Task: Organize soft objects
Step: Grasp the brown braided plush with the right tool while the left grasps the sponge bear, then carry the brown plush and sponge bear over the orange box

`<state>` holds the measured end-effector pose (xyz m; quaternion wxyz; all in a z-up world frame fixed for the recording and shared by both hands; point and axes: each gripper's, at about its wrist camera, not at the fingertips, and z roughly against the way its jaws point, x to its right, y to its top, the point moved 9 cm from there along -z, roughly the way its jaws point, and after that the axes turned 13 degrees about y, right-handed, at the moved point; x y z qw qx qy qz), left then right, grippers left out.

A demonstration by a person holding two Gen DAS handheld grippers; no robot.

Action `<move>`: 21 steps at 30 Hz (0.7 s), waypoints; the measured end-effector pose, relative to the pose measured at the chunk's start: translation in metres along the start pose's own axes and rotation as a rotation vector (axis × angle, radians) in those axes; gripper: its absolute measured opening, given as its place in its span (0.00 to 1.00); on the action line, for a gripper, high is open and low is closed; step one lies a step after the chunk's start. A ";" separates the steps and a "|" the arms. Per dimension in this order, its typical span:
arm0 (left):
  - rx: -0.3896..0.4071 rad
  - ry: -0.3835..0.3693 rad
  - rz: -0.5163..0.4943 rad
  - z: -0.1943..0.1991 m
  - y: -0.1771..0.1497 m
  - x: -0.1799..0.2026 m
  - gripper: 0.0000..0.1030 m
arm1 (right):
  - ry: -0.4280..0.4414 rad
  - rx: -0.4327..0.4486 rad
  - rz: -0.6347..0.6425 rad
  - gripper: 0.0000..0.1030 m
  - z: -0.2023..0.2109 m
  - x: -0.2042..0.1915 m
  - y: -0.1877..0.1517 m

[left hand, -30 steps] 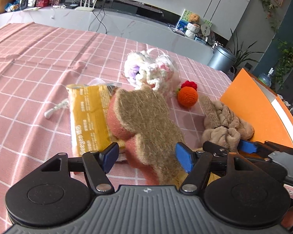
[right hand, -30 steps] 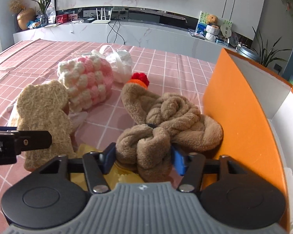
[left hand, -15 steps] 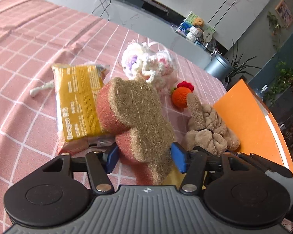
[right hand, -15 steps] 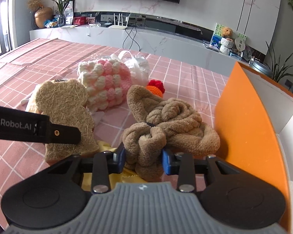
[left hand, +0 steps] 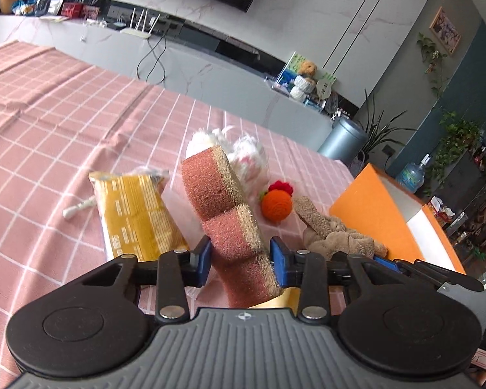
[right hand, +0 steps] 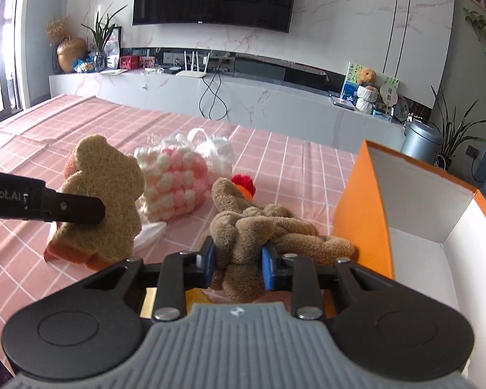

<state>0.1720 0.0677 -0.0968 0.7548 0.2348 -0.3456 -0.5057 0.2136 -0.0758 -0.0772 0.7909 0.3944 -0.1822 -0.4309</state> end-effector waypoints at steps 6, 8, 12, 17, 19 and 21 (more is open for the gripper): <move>0.045 0.000 -0.021 0.019 0.009 0.004 0.41 | 0.014 0.045 0.025 0.25 0.020 -0.008 0.010; 0.056 -0.005 -0.024 0.024 0.011 0.006 0.41 | 0.018 0.061 0.038 0.24 0.029 -0.013 0.014; 0.083 -0.018 -0.036 0.037 0.016 0.011 0.41 | 0.026 0.096 0.079 0.24 0.049 -0.019 0.023; 0.107 -0.051 -0.055 0.049 0.023 0.024 0.41 | 0.032 0.122 0.112 0.24 0.075 -0.017 0.032; 0.118 -0.063 -0.067 0.054 0.025 0.030 0.41 | 0.030 0.126 0.119 0.24 0.085 -0.012 0.035; 0.120 -0.086 -0.071 0.057 0.028 0.038 0.41 | 0.018 0.129 0.132 0.24 0.096 -0.006 0.037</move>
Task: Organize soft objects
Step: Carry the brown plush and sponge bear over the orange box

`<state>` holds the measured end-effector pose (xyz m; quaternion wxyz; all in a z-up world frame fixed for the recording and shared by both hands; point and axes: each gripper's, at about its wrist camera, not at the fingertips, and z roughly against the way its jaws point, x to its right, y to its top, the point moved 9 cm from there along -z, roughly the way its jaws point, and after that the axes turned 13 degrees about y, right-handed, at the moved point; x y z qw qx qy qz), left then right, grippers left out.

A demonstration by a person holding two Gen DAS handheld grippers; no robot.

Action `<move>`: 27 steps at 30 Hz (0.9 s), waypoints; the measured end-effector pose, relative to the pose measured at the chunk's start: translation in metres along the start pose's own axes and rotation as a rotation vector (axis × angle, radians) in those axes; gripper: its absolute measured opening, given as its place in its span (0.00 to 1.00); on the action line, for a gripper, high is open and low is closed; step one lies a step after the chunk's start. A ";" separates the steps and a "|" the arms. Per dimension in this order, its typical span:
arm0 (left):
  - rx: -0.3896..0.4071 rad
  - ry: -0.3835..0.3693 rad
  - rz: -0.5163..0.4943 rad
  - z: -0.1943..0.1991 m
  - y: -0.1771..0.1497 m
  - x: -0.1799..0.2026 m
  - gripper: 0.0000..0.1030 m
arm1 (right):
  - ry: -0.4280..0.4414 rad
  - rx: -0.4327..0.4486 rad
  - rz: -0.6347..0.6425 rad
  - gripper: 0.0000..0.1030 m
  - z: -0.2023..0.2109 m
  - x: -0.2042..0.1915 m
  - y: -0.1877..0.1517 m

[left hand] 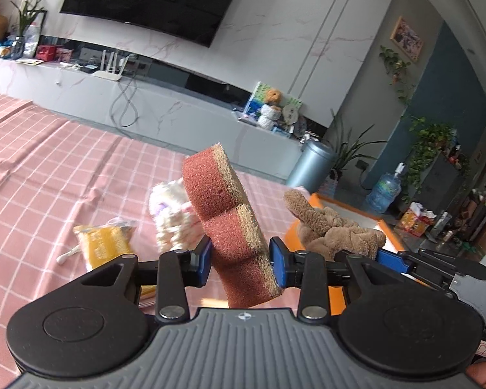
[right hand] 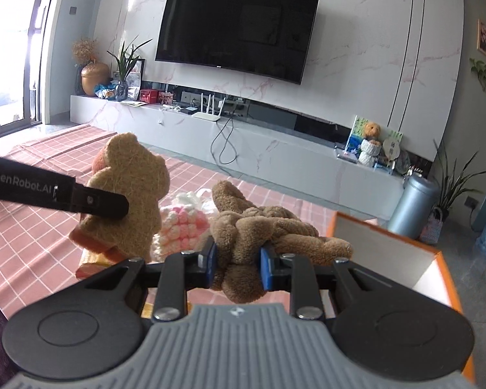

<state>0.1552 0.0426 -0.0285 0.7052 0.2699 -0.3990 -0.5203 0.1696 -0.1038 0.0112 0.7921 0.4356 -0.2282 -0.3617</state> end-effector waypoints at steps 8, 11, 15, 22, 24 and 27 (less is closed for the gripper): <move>0.026 -0.106 -0.074 0.003 0.016 0.052 0.41 | -0.056 -0.012 0.058 0.24 0.041 0.034 0.007; 0.031 -0.140 -0.099 0.003 0.020 0.073 0.41 | -0.079 -0.027 0.083 0.24 0.055 0.047 0.005; 0.012 -0.197 -0.123 -0.001 0.022 0.102 0.41 | -0.101 -0.057 0.101 0.24 0.069 0.066 -0.001; -0.069 -0.277 -0.197 -0.021 0.007 0.154 0.41 | -0.103 -0.131 0.091 0.25 0.075 0.102 -0.015; -0.094 -0.296 -0.226 -0.029 0.002 0.168 0.41 | -0.101 -0.156 0.090 0.25 0.072 0.112 -0.020; -0.147 -0.320 -0.265 -0.044 -0.007 0.186 0.41 | -0.094 -0.195 0.108 0.25 0.065 0.123 -0.029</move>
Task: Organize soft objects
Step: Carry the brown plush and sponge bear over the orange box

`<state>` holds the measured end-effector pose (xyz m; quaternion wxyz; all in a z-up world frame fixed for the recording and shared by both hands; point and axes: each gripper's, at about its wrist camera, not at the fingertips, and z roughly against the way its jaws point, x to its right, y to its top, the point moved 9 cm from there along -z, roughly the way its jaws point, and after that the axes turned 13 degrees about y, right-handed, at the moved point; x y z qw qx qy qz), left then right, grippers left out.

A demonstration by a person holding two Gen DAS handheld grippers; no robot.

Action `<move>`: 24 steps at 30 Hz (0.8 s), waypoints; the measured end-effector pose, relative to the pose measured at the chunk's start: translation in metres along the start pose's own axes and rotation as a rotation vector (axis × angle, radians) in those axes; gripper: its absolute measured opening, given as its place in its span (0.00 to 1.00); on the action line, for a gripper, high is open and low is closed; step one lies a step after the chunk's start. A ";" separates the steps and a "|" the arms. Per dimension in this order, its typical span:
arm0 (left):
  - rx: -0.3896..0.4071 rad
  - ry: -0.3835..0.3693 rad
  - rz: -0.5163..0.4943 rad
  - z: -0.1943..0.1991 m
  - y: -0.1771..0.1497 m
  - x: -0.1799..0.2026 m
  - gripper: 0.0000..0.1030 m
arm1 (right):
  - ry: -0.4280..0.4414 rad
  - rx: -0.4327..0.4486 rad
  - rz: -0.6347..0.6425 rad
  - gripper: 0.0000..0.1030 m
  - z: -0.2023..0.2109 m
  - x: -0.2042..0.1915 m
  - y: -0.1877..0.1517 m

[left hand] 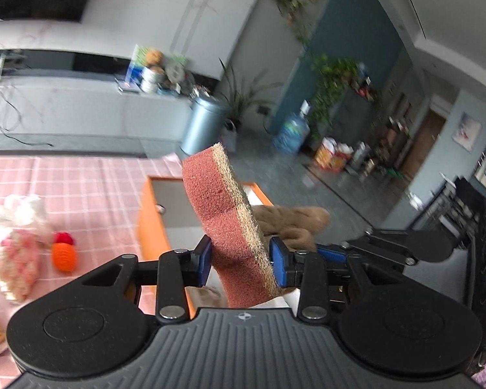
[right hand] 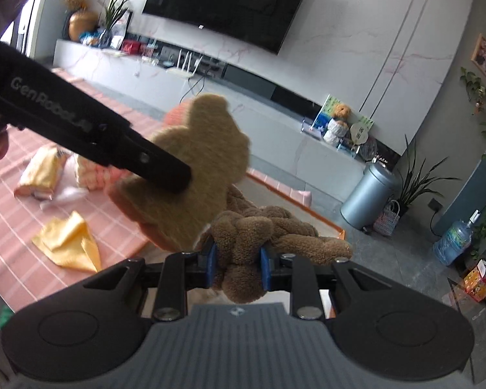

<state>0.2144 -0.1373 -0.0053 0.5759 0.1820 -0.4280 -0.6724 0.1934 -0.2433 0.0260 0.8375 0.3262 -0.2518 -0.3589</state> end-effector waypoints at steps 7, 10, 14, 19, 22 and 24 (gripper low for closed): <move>-0.126 0.011 -0.062 -0.048 -0.010 0.012 0.41 | 0.026 -0.105 0.025 0.25 -0.024 0.012 -0.031; -0.166 0.026 -0.097 -0.063 -0.016 0.015 0.41 | 0.049 -0.143 0.037 0.25 -0.037 0.019 -0.041; -0.218 0.051 -0.126 -0.083 -0.023 0.015 0.41 | 0.082 -0.192 0.050 0.25 -0.055 0.024 -0.050; -0.272 0.077 -0.153 -0.099 -0.029 0.012 0.41 | 0.125 -0.236 0.037 0.25 -0.078 0.027 -0.057; -0.307 0.079 -0.152 -0.107 -0.034 0.010 0.41 | 0.149 -0.265 0.012 0.25 -0.090 0.031 -0.062; -0.333 0.080 -0.150 -0.110 -0.037 0.009 0.41 | 0.165 -0.276 -0.011 0.26 -0.095 0.033 -0.064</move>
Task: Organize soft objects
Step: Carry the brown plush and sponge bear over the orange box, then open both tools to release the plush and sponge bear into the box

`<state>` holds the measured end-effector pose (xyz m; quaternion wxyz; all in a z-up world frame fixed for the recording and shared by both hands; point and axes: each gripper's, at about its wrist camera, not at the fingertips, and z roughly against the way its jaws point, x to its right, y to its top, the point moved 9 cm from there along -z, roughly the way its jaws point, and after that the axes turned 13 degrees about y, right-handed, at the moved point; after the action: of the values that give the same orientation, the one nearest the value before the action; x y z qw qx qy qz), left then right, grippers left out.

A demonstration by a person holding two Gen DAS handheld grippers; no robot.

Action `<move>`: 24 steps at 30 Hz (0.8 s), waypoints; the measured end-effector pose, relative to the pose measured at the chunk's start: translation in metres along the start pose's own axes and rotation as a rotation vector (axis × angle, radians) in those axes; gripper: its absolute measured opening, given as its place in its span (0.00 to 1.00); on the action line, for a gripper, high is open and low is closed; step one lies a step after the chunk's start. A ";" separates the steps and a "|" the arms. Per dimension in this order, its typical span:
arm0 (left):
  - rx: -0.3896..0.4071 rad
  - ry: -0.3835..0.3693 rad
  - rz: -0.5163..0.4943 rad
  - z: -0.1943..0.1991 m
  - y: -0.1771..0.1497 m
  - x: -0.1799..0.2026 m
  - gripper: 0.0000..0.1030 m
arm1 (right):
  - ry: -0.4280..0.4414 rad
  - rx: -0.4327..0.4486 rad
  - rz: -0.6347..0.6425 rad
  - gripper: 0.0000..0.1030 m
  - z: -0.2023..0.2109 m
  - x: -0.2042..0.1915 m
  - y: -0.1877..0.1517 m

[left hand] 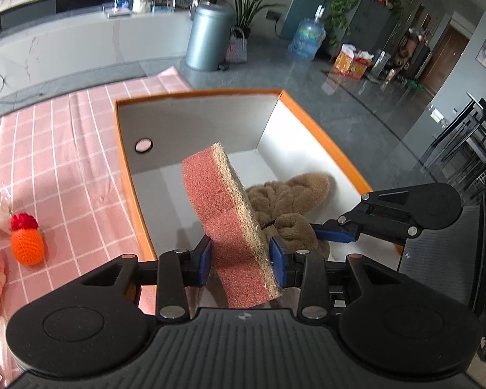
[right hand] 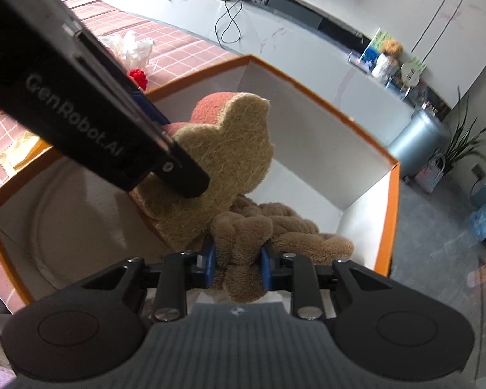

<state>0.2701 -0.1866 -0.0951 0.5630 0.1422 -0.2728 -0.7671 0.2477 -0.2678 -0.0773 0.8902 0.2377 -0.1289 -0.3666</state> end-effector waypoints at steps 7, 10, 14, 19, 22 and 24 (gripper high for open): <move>-0.043 0.012 -0.057 -0.005 0.001 0.010 0.41 | 0.054 -0.111 -0.066 0.29 -0.020 0.013 -0.004; -0.051 0.002 -0.070 -0.006 0.001 0.016 0.41 | 0.064 -0.125 -0.099 0.29 -0.022 0.019 -0.003; -0.053 -0.002 -0.081 -0.008 0.002 0.021 0.41 | 0.067 -0.124 -0.116 0.31 -0.025 0.028 0.004; -0.087 -0.008 -0.079 -0.018 0.004 0.023 0.41 | 0.049 -0.115 -0.130 0.38 -0.022 0.025 0.007; -0.095 0.023 -0.095 -0.017 0.003 0.026 0.41 | 0.037 -0.101 -0.129 0.47 -0.019 0.023 0.009; -0.097 0.057 -0.118 -0.018 0.002 0.026 0.42 | 0.025 -0.092 -0.125 0.56 -0.015 0.021 0.007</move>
<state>0.2721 -0.2166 -0.1064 0.5306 0.1523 -0.2105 -0.8068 0.2729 -0.2733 -0.0853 0.8771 0.2088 -0.0859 -0.4239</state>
